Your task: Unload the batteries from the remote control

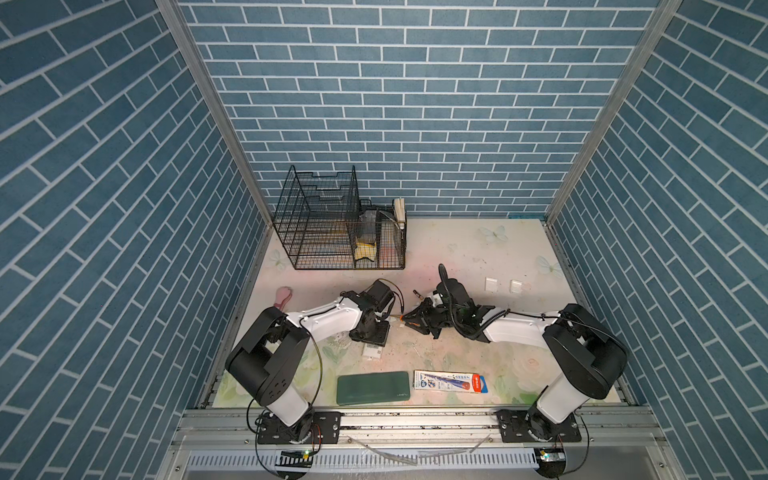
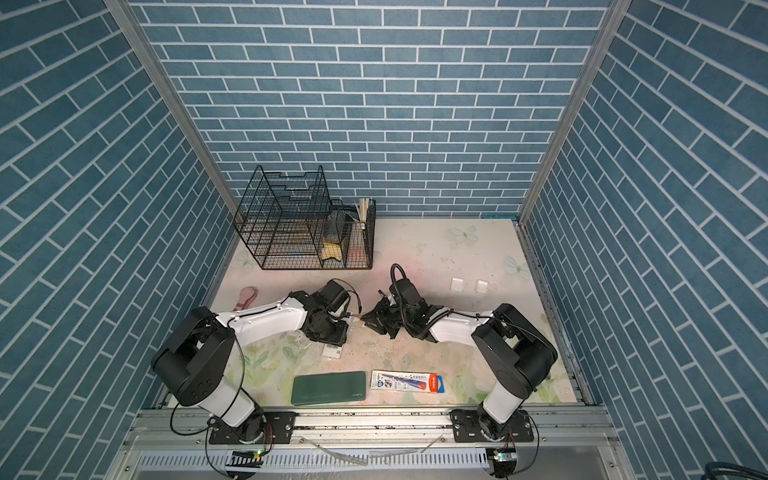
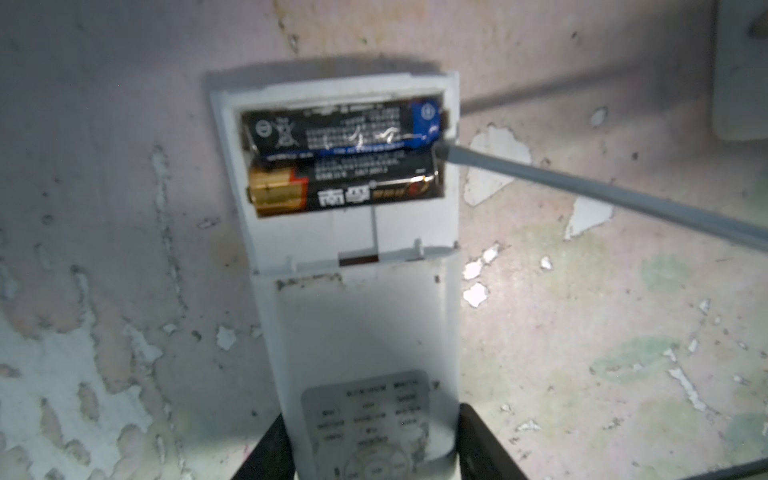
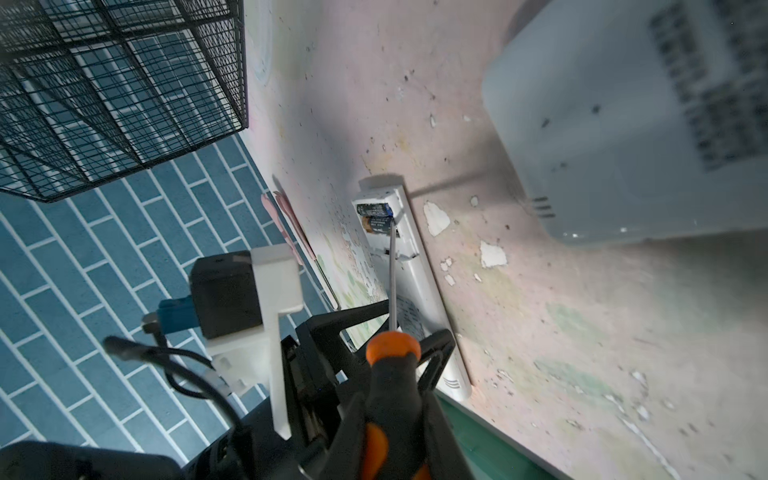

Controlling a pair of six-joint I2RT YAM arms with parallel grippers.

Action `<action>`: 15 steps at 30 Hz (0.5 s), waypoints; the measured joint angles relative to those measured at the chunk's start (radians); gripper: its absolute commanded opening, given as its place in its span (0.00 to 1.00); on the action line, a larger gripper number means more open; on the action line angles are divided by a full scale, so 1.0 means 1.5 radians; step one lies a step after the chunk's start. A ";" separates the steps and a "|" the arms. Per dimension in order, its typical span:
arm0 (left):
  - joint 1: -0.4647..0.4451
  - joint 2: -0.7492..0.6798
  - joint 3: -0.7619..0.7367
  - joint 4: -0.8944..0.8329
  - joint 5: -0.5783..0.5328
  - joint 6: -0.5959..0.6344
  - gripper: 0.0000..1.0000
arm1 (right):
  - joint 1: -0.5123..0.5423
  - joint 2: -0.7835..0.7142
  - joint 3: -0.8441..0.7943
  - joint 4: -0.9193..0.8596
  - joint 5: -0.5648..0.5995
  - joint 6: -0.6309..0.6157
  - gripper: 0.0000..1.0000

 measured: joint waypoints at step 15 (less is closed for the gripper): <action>0.000 0.002 0.002 0.000 -0.010 -0.001 0.51 | 0.000 0.008 0.005 0.009 -0.001 -0.002 0.00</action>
